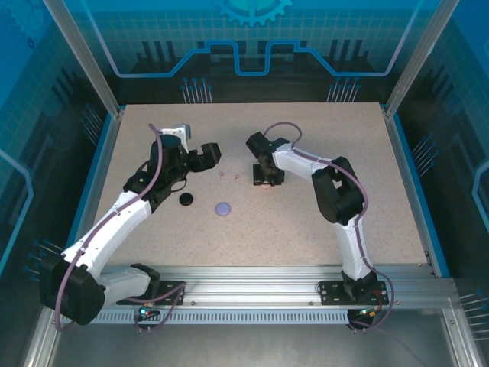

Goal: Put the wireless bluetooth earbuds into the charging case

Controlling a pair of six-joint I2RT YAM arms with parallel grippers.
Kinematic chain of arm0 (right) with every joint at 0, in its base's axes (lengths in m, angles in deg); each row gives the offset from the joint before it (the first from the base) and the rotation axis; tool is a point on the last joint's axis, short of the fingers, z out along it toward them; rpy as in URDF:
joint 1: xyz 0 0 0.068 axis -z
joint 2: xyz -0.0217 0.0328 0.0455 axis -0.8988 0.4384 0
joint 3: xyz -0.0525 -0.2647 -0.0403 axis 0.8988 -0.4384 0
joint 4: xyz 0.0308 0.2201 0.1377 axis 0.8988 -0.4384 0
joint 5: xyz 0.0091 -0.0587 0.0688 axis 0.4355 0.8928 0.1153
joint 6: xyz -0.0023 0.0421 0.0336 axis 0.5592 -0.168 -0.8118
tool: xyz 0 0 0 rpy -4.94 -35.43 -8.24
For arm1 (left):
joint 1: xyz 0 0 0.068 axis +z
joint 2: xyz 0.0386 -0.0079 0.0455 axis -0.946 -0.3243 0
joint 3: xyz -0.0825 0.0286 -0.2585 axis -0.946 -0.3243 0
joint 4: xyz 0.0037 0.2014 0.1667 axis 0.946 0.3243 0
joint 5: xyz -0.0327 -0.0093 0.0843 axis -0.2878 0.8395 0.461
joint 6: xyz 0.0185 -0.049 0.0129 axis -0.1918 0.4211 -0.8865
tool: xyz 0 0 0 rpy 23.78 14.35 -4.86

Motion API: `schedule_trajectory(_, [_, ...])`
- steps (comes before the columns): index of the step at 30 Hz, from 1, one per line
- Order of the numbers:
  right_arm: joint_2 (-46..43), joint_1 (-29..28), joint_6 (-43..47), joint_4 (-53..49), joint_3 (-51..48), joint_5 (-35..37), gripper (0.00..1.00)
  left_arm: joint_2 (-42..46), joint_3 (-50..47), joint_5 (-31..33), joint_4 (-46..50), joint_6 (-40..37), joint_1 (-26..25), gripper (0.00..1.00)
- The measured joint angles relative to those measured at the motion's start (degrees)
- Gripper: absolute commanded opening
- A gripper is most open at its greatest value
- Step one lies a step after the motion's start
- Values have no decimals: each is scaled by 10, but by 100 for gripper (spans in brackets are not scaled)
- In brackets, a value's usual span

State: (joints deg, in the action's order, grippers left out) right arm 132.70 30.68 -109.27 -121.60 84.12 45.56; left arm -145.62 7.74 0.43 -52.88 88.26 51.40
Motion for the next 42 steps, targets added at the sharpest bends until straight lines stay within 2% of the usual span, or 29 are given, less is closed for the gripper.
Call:
schedule_trajectory(9, [-151,0,-78,13,-47,-21,40,-7,-83,-108,-124,42,-9,99])
schedule_trajectory(18, [-250,0,-224,50,-47,-49,39,-17,-141,-188,-286,91,-20,99])
schedule_trajectory(25, [-275,-11,-358,81,-47,-48,39,-38,-172,-198,-399,132,-33,98])
schedule_trajectory(31, [-279,-40,-446,89,-47,-31,39,-53,-180,-198,-454,149,-47,94])
schedule_trajectory(42, [-281,-78,-514,110,-47,-4,38,-94,-180,-193,-511,160,-60,81])
